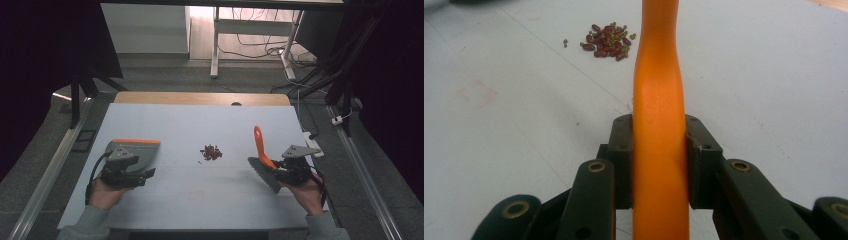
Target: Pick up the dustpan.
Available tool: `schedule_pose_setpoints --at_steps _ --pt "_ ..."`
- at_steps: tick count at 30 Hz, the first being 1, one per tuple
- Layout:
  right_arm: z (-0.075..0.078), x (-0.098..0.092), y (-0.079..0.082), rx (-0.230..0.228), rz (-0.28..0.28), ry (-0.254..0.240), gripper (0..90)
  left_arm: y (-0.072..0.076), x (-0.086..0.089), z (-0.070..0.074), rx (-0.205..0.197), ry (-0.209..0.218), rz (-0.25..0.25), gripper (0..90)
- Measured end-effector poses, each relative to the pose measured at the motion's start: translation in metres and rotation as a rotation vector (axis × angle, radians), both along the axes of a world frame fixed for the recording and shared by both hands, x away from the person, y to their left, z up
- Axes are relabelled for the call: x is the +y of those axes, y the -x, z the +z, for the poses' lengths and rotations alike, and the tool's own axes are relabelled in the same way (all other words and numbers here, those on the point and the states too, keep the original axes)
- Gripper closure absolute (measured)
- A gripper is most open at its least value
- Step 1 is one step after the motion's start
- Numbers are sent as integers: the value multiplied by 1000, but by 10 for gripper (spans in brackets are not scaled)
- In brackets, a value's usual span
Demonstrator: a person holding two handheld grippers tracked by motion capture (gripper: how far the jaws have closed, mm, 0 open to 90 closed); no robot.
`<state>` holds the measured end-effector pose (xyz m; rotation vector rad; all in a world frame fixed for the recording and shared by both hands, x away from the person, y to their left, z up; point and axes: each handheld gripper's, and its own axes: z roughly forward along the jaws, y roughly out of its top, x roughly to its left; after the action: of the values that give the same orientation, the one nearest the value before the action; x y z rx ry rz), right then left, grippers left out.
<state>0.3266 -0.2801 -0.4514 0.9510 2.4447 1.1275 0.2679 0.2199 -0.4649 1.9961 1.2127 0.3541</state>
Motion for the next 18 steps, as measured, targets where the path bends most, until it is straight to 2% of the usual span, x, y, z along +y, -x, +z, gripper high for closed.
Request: schedule_pose_setpoints --at_steps 5,11,15,18 --pt "4 -2 1 -12 1 -18 704 -6 -4 6 55 -26 29 221" --pt "6 -4 2 -18 0 -22 704 -8 -4 10 72 -56 48 217" --pt "7 -2 1 -26 0 -9 704 -7 6 11 81 -69 56 214" --pt "7 -2 1 -27 -7 -1 704 -4 18 13 88 -71 81 201"
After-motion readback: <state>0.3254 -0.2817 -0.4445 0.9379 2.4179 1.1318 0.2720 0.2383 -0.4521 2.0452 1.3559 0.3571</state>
